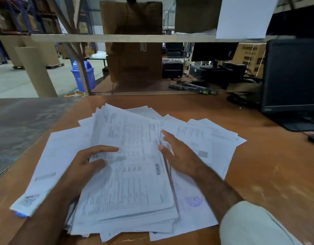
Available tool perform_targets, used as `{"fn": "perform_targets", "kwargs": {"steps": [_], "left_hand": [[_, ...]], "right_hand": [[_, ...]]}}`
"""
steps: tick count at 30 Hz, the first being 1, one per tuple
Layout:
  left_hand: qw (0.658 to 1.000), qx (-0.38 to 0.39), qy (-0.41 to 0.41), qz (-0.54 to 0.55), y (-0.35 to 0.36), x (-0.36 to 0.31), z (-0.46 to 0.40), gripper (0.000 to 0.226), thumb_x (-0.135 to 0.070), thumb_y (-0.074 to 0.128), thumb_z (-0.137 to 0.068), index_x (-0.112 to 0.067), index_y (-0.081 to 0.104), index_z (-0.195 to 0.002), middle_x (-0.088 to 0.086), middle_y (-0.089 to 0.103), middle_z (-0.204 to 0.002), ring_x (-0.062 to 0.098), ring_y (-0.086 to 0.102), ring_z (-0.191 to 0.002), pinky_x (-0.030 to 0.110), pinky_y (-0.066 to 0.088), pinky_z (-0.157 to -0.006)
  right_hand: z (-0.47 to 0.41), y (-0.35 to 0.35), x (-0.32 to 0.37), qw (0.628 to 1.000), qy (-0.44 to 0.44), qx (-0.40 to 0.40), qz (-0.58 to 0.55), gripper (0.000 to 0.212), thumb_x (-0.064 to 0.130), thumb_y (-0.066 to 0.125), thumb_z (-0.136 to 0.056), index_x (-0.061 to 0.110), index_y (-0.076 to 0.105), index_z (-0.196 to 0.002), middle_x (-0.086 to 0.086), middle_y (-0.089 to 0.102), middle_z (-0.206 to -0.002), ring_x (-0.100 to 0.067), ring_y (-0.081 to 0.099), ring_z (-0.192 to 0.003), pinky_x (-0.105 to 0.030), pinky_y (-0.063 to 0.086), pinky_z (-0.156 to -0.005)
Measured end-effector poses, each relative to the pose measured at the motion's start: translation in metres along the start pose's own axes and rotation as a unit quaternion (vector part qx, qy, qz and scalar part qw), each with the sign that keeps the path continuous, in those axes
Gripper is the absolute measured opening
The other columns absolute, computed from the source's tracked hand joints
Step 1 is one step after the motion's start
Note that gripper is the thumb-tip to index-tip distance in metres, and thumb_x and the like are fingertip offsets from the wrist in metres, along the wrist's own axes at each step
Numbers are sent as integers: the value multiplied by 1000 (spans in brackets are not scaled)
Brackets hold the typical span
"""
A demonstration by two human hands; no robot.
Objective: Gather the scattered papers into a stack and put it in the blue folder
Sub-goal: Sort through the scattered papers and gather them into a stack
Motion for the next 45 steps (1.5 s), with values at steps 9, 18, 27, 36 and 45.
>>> {"fn": "perform_targets", "kwargs": {"steps": [9, 18, 27, 36, 45], "left_hand": [[991, -100, -18, 84, -40, 6, 4, 43, 14, 55, -91, -18, 80, -104, -4, 72, -127, 24, 68, -115, 46, 55, -94], [988, -108, -39, 100, -39, 7, 3, 38, 12, 56, -92, -15, 79, -107, -3, 67, -135, 24, 65, -120, 40, 55, -92], [993, -73, -62, 71, -31, 12, 1, 41, 11, 56, -93, -21, 81, -102, -3, 69, -132, 27, 69, -112, 49, 59, -90], [992, -67, -70, 78, -33, 14, 1, 42, 10, 56, -94, -22, 82, -99, 0, 68, -132, 31, 67, -112, 52, 58, -90], [995, -47, -60, 59, -25, 10, 0, 39, 9, 57, -94, -21, 82, -100, 0, 68, -131, 31, 66, -113, 53, 58, -91]], "right_hand": [[15, -51, -24, 923, 194, 15, 331, 73, 78, 24, -93, 25, 63, -124, -1, 62, -131, -27, 50, -126, -51, 31, -106], [22, -52, -37, 953, 207, 9, 221, 97, 78, 67, -74, 35, 29, -152, -9, 46, -146, -32, 50, -129, -46, 45, -105], [11, -96, -56, 968, 223, -10, -116, 34, 55, 75, -84, 31, 73, -108, 11, 68, -112, -16, 62, -108, -33, 53, -86], [35, -105, -59, 938, 238, 143, -206, 20, 10, 73, -91, 16, 75, -110, -9, 68, -108, -22, 66, -91, -27, 58, -69], [14, -84, -63, 983, 176, -18, -57, 48, 26, 79, -87, 30, 64, -132, 15, 53, -134, -8, 49, -117, -22, 45, -92]]}}
Point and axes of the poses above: each hand's wrist, its own z-axis away from the middle knuckle, its own y-axis out of the palm, x = y × z, the point moved 4 cm from there along -z, towards the middle knuckle
